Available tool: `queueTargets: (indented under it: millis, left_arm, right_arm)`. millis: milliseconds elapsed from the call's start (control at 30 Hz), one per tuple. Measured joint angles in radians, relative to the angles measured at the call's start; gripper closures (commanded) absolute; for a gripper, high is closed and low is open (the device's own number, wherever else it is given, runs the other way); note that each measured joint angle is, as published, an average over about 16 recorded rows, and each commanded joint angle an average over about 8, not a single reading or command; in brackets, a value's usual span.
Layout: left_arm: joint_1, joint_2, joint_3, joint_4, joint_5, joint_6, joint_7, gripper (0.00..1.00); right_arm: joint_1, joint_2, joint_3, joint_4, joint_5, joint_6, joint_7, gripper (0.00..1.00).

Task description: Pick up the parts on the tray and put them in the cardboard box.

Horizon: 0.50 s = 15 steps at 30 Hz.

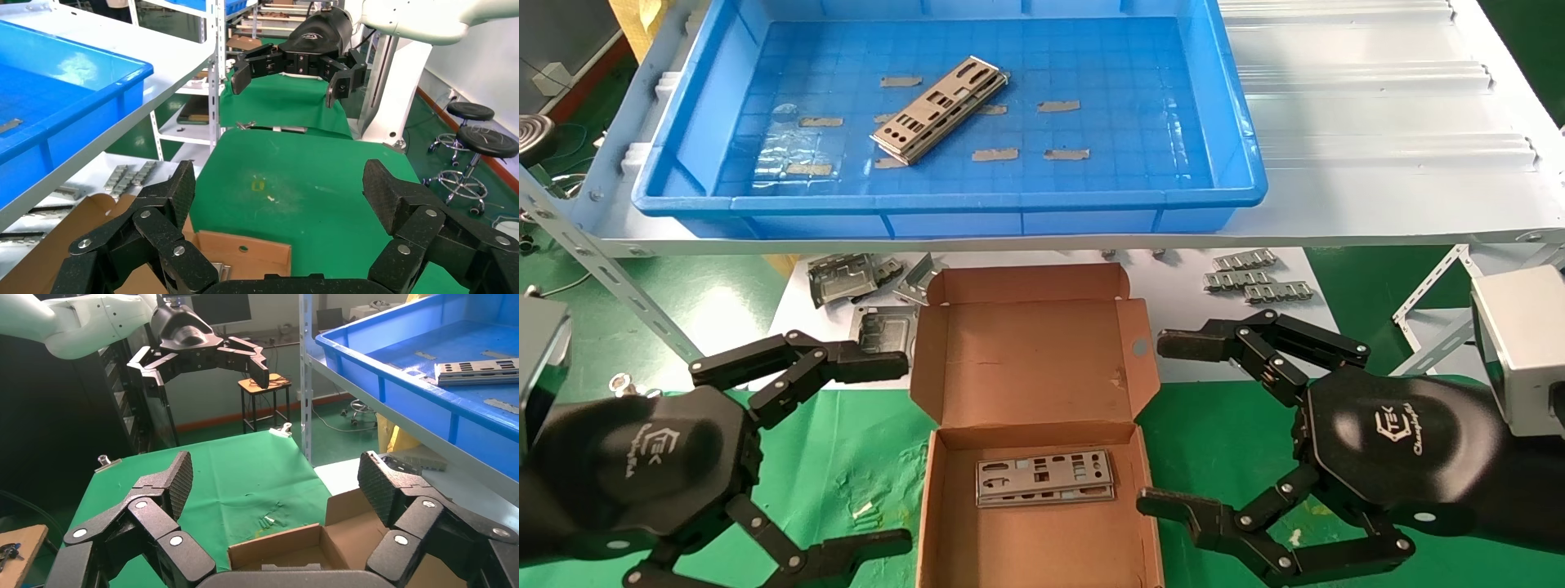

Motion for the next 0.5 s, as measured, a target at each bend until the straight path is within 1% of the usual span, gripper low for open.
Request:
queueTargets:
  millis: [500]
  left_arm:
    - [0.000, 0.000, 0.000, 0.000, 0.000, 0.000, 0.000, 0.00]
  right_arm:
    - [0.000, 0.000, 0.000, 0.000, 0.000, 0.000, 0.000, 0.00]
